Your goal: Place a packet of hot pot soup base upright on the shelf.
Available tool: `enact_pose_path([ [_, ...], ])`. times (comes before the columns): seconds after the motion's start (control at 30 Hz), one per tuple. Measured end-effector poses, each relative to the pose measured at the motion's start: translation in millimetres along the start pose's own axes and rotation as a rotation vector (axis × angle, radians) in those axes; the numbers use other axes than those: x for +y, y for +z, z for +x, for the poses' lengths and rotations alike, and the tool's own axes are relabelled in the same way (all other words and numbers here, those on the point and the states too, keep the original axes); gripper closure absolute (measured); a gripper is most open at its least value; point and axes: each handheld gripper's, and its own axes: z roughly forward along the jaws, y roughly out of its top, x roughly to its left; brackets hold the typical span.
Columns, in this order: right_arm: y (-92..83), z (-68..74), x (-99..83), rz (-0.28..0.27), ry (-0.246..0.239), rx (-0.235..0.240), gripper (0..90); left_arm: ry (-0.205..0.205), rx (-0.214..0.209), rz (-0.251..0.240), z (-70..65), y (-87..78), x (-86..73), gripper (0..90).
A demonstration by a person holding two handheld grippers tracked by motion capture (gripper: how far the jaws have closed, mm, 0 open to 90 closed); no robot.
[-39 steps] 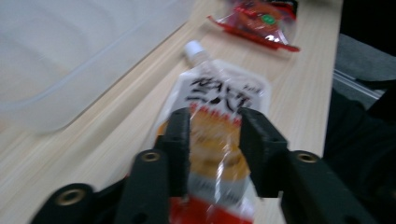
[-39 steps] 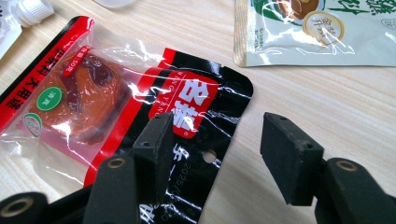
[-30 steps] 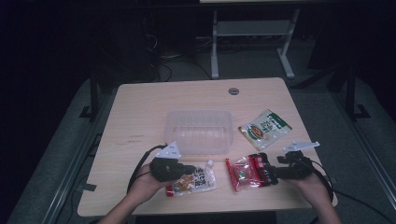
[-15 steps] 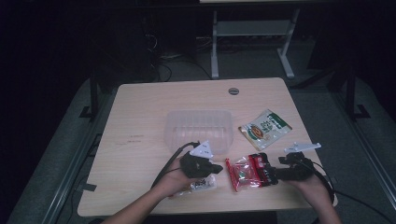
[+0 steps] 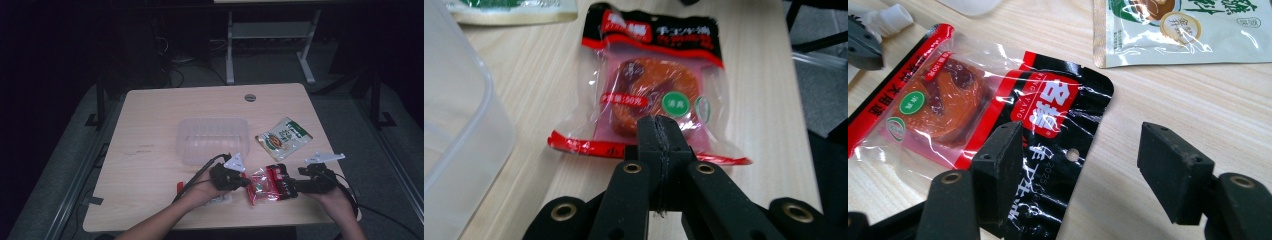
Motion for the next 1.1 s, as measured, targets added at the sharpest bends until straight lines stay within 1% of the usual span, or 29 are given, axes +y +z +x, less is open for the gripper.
enact_pose_path([
  [0.03,-0.5,-0.1,0.1,-0.004,0.0,0.001,34.0,0.002,0.005,0.002,0.4,1.1,-0.6,89.5],
  [0.1,-3.4,-0.6,-0.1,-0.008,-0.001,0.007,33.3,-0.009,0.004,0.006,0.1,2.9,-1.7,89.5],
  [0.13,-6.5,-1.3,-0.4,-0.019,0.007,0.015,33.2,-0.009,0.004,0.006,0.1,2.9,-1.7,89.5],
  [0.2,-11.0,-3.1,-1.4,-0.032,0.019,0.025,32.9,-0.005,0.007,0.023,1.3,3.9,-2.5,89.5],
  [0.23,-13.0,-4.7,-2.4,-0.045,0.015,0.033,32.7,-0.018,0.007,0.019,1.3,4.8,-3.0,89.5],
  [0.33,-18.6,-10.5,-6.1,-0.058,0.021,0.046,32.4,-0.014,0.012,0.025,1.3,5.5,-3.4,89.5],
  [0.4,-20.7,-15.2,-8.9,-0.073,0.023,0.045,32.4,-0.011,0.013,0.002,1.1,0.7,0.0,89.4],
  [0.43,-22.0,-16.2,-9.8,-0.074,0.038,0.048,32.4,-0.011,0.014,-0.011,0.4,-1.3,1.6,89.5],
  [0.47,-22.9,-17.3,-10.2,-0.079,0.043,0.048,32.4,-0.002,0.011,-0.019,-0.3,-2.6,4.2,89.5],
  [0.53,-23.6,-17.5,-9.8,-0.089,0.047,0.054,32.5,-0.002,0.012,-0.022,-1.2,-1.3,7.3,89.4],
  [0.57,-23.2,-17.3,-9.2,-0.091,0.043,0.055,32.4,-0.009,0.005,-0.02,-1.2,1.2,8.4,89.5],
  [0.73,-22.1,-15.1,-9.0,-0.085,0.035,0.065,32.1,-0.002,0.006,0.044,-1.2,13.8,3.9,89.5],
  [0.8,-22.4,-16.1,-9.1,-0.086,0.041,0.066,31.7,-0.005,0.005,0.05,-2.2,15.4,3.2,89.6],
  [0.83,-22.1,-16.6,-9.1,-0.093,0.046,0.067,31.0,0.005,0.011,0.062,-3.0,15.9,3.1,89.5],
  [0.87,-22.2,-17.1,-8.9,-0.094,0.049,0.07,30.2,0.003,0.014,0.067,-4.1,17.0,2.5,89.6],
  [0.93,-22.8,-16.4,-8.3,-0.102,0.061,0.082,29.3,0.0,0.016,0.073,-4.1,17.2,1.4,89.6],
  [0.97,-23.1,-15.8,-8.0,-0.107,0.063,0.089,29.1,0.007,0.016,0.082,-3.7,16.8,1.2,89.6],
  [1.03,-23.4,-14.2,-7.2,-0.113,0.068,0.102,28.7,0.008,0.017,0.087,-3.2,17.1,0.5,89.6],
  [1.07,-22.8,-14.0,-7.0,-0.116,0.066,0.106,28.7,-0.001,0.013,0.094,-3.4,17.5,0.0,89.6],
  [1.1,-22.2,-13.2,-6.6,-0.115,0.071,0.11,28.6,0.003,0.011,0.107,-2.7,17.4,-0.6,89.6],
])
